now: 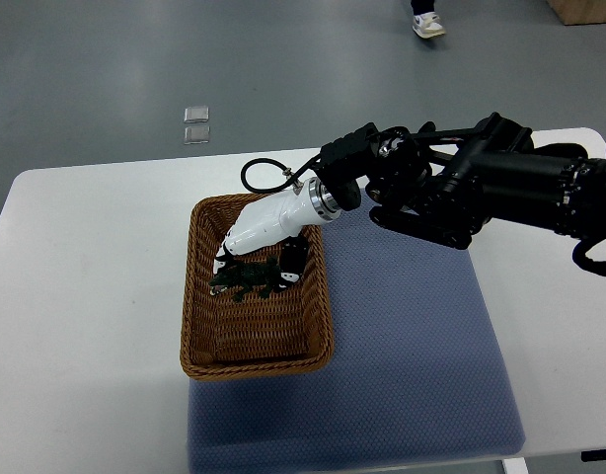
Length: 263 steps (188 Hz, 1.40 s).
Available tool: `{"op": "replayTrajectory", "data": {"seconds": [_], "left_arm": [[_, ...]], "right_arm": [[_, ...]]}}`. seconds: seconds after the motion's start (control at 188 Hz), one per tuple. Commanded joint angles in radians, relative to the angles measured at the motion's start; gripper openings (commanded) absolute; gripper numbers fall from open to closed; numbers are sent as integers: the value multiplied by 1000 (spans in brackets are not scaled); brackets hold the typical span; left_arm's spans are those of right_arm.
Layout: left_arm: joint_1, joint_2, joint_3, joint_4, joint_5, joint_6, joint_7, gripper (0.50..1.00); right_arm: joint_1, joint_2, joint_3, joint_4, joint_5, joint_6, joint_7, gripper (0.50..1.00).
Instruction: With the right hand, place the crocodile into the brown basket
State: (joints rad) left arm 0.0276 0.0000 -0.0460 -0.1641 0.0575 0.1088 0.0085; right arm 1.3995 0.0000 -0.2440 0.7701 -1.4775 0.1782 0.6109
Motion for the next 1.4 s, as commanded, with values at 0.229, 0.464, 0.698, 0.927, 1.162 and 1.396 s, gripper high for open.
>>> {"op": "replayTrajectory", "data": {"seconds": [0.229, 0.464, 0.698, 0.927, 1.162, 1.396], "left_arm": [[0, 0, 0, 0, 1, 0, -1, 1000], [0, 0, 0, 0, -1, 0, 1, 1000], [0, 0, 0, 0, -1, 2, 1, 1000], [0, 0, 0, 0, 1, 0, 1, 1000], [0, 0, 2, 0, -1, 0, 1, 1000], [0, 0, 2, 0, 1, 0, 1, 1000]], "right_arm": [[9, 0, 8, 1, 125, -2, 0, 917], [7, 0, 138, 1, 220, 81, 0, 917], [0, -49, 140, 0, 451, 109, 0, 917], [-68, -126, 141, 0, 649, 110, -62, 919], [-102, -218, 141, 0, 938, 150, -114, 919], [-148, -314, 141, -3, 1197, 228, -148, 921]]}}
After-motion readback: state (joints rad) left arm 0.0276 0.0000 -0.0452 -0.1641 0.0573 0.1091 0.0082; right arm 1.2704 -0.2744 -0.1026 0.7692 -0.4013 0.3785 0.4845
